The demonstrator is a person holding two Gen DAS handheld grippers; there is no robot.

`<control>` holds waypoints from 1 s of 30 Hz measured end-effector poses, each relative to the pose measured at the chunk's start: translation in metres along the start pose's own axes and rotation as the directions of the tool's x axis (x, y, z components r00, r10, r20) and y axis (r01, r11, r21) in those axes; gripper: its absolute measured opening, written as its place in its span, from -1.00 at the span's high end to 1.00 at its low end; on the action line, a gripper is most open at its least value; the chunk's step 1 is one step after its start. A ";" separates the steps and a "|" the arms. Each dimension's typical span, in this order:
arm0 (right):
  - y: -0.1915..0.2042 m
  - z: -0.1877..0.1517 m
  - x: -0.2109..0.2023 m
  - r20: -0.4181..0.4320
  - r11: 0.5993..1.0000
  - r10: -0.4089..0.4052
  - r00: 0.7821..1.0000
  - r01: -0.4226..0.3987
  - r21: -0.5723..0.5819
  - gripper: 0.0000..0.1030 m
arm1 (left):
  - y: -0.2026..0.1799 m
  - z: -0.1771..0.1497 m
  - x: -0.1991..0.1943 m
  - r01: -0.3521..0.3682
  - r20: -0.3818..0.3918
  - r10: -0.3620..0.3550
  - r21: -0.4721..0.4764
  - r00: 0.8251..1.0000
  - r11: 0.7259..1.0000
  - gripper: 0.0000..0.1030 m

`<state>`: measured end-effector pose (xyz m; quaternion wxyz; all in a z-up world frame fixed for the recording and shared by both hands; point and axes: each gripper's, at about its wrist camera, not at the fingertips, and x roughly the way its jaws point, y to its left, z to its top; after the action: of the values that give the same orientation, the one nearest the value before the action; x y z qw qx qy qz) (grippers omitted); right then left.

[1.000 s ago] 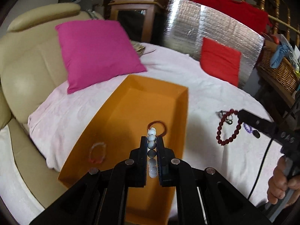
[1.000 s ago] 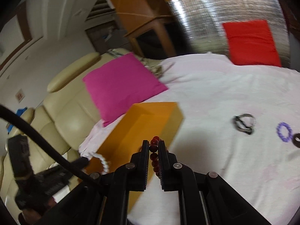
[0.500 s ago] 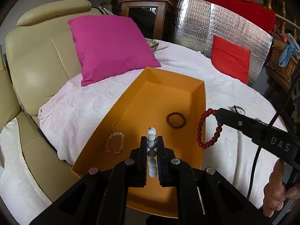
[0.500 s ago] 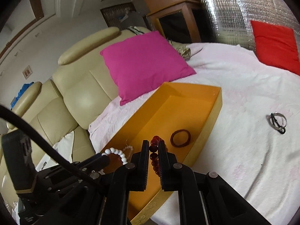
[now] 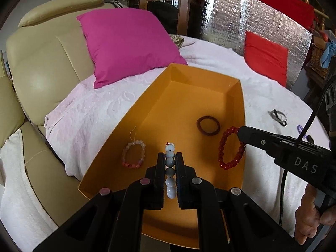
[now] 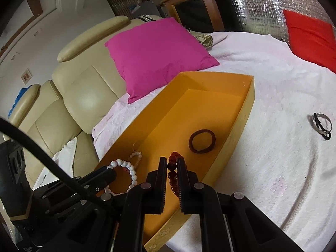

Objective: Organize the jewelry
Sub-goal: 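Open the right tool to drop the red bracelet while the left tool lowers the white bracelet, then open the left tool to release the white bead bracelet into the box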

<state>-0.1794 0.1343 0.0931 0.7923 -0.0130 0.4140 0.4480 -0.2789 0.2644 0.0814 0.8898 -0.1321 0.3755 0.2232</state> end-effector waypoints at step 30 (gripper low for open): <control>-0.045 -0.009 -0.011 0.007 0.993 0.038 0.999 -0.039 0.112 0.73 | -0.012 -0.016 0.036 -0.105 -0.110 0.106 0.013 0.988 0.994 -0.01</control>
<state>-0.1550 0.0958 0.0791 0.7841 0.0406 0.4366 0.4393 -0.2603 0.2580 0.0446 0.8551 -0.1209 0.4313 0.2611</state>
